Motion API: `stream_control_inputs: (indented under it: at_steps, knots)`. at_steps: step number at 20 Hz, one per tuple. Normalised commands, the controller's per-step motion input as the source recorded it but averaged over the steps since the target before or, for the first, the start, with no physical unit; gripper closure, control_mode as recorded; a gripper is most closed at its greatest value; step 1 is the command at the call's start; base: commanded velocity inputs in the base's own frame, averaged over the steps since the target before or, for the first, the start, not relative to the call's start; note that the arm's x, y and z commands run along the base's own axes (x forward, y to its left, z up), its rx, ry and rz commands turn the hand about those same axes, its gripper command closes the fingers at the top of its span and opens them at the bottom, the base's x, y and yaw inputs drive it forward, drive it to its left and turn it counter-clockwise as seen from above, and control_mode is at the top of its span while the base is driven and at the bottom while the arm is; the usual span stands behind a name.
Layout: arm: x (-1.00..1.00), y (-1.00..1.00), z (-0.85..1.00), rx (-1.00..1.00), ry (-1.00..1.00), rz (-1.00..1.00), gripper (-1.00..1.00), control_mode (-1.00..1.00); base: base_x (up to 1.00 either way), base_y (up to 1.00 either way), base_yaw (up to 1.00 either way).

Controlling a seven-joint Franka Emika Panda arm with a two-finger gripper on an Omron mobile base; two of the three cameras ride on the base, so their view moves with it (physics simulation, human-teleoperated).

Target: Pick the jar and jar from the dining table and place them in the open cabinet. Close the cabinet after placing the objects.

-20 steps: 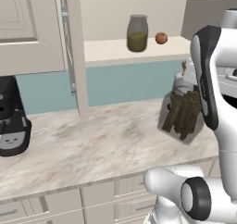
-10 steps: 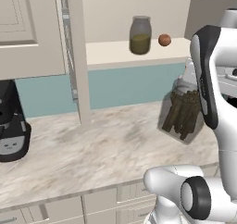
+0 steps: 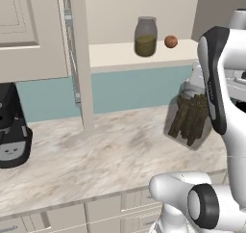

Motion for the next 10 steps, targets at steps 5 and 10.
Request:
stream_control_inputs:
  at_steps: [5,10]
  knots:
    - [0.0,0.0,0.0,0.0,0.0,0.0,1.0,1.0,0.0,0.0,0.0]
    - [0.0,0.0,0.0,0.0,0.0,0.0,1.0,1.0,0.0,0.0,0.0]
